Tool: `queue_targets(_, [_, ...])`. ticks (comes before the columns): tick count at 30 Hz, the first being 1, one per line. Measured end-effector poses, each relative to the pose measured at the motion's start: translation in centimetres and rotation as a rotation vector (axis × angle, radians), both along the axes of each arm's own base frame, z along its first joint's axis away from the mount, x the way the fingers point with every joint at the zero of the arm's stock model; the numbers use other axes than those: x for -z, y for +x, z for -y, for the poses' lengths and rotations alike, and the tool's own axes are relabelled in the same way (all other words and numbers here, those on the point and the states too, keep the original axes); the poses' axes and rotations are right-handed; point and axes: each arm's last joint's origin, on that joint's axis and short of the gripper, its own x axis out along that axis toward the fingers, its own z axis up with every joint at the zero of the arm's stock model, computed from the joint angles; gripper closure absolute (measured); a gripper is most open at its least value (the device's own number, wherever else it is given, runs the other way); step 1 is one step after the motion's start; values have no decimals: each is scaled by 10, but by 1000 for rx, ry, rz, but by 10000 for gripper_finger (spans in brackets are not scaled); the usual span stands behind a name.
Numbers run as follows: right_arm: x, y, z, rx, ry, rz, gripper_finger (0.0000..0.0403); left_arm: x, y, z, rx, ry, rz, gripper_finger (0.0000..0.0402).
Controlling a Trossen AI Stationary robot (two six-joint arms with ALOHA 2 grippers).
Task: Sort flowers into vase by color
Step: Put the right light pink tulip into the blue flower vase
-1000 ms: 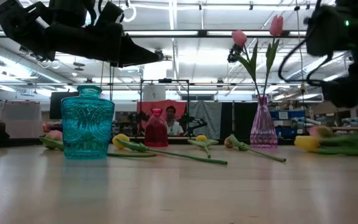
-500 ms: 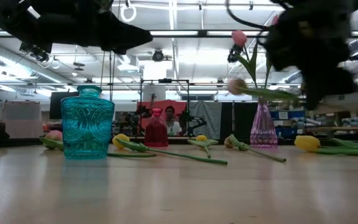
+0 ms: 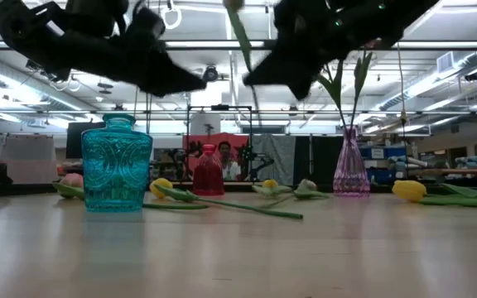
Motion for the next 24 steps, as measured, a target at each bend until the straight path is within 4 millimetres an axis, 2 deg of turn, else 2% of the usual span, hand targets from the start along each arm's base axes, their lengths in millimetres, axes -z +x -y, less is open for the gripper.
queue_targets(4, [-10, 9, -1, -98, -86, 162, 391, -4, -12, 0, -47, -63, -57, 264])
queue_targets(12, [-27, 19, -8, -208, -127, 436, 391, -36, -34, 12, 123, -102, 78, 264])
queue_targets(19, [-33, 56, -29, -305, -156, 490, 391, -38, -39, 15, 144, -101, 73, 264])
queue_targets(24, [-42, 76, -33, -317, -199, 486, 391, -35, -39, 15, 139, -102, 40, 264])
